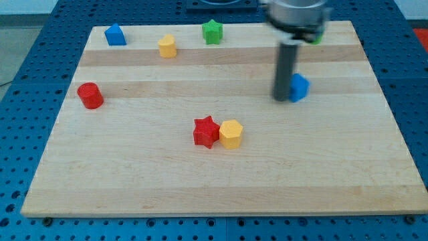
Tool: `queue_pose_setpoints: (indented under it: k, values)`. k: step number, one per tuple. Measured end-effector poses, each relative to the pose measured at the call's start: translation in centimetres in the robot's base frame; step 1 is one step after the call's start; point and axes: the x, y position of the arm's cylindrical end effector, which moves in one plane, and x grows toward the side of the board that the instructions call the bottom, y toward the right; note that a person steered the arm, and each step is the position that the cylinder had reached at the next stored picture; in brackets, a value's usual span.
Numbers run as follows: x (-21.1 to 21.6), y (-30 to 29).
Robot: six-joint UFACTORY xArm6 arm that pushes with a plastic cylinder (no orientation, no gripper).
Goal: Slightly move the blue cube towards the down
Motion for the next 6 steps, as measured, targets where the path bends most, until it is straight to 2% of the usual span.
queue_pose_setpoints:
  k: [1,2,3,4,5,6]
  values:
    - [0.1,0.5]
    - [0.0,-4.6]
    - [-2.2,-6.5]
    - [-5.2,-5.5]
    - [-6.0,-1.5]
    - [-3.3,2.4]
